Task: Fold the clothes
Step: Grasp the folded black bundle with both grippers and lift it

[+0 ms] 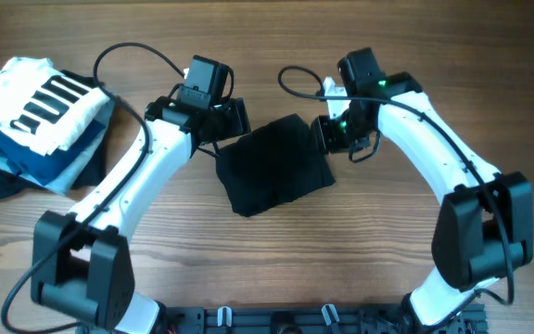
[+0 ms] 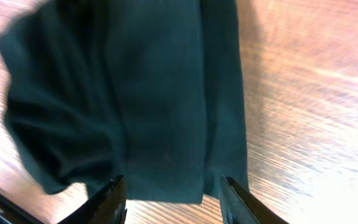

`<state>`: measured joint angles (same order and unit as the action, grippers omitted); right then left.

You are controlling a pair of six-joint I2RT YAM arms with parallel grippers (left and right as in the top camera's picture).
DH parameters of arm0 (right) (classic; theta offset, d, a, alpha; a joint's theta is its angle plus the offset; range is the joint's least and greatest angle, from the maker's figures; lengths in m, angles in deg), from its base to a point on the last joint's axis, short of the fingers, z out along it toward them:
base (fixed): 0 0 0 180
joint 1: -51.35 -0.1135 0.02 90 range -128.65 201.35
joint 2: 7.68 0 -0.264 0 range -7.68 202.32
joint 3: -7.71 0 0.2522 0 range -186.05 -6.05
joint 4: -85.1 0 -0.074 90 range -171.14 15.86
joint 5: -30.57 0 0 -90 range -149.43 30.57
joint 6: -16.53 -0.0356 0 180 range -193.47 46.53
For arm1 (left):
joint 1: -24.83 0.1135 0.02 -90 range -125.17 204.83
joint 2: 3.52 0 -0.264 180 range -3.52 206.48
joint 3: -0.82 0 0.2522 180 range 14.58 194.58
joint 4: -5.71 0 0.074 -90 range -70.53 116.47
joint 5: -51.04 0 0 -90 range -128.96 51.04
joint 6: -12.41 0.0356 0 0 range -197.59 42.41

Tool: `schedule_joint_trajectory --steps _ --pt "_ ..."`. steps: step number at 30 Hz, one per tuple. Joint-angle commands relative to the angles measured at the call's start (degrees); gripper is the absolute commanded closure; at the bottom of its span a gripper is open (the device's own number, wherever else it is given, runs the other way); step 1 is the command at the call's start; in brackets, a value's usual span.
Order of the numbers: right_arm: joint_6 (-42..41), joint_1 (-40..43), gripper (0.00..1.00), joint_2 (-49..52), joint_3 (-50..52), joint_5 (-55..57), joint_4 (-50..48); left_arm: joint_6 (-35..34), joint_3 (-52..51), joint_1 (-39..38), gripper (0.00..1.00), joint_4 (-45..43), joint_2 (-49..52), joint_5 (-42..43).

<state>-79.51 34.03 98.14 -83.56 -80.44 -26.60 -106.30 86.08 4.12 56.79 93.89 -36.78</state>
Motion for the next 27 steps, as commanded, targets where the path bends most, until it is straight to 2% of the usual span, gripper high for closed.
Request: schedule_joint_trajectory --steps 1,5,10,12,13,15,16,17,19,20,22,25,26,27 --pt "1.55 0.04 0.53 2.62 5.4 -2.29 -2.21 1.29 -0.26 -0.17 0.25 0.66 5.84 1.57" --pt "1.68 0.04 0.57 2.62 7.8 -3.5 -3.78 1.29 -0.26 -0.2 0.24 1.77 10.97 5.14" --pt "5.64 0.04 0.7 2.64 9.92 -8.74 -5.01 1.29 -0.26 -0.2 0.22 6.14 11.8 5.29" --pt "6.08 0.04 0.83 2.64 10.47 -9.01 -5.4 1.29 -0.26 -0.2 0.22 7.21 11.82 5.29" --pt "6.01 0.04 0.95 2.64 10.47 -7.96 -5.46 1.29 -0.26 -0.2 0.26 8.61 11.82 5.29" --pt "4.59 0.17 0.96 2.6 10.38 -2.82 -5.44 1.29 -0.28 -0.2 0.37 10.4 11.87 5.29" --pt "-0.11 0.55 0.96 2.6 9.99 4.09 -5.35 1.27 -0.52 -0.2 0.57 11.67 11.91 5.29" --pt "-2.27 1.07 0.96 2.6 9.25 8.55 -5.01 1.25 -1.22 -0.2 0.68 12.0 11.91 5.31" --pt "-2.91 2.97 0.96 2.49 5.84 12.52 -4.94 1.22 -3.67 -0.72 0.86 11.8 11.91 5.33" --pt "-2.6 3.58 0.96 2.49 4.74 12.55 -5.79 1.22 -4.85 -1.2 0.91 11.45 11.91 5.31" --pt "-1.44 3.91 0.96 2.49 4.11 13.0 -8.81 1.16 -6.49 -2.08 0.96 10.38 11.91 5.84" --pt "-1.44 3.78 0.95 2.62 4.13 15.28 -11.08 -0.28 -6.99 -3.5 0.96 10.14 11.89 5.95" --pt "-1.44 3.78 0.91 2.62 4.13 15.26 -10.93 -0.26 -6.99 -3.56 0.95 10.19 11.78 6.21" --pt "-1.36 3.8 0.91 2.6 4.13 15.28 -10.4 -0.26 -6.99 -3.54 0.89 10.25 11.65 6.99"
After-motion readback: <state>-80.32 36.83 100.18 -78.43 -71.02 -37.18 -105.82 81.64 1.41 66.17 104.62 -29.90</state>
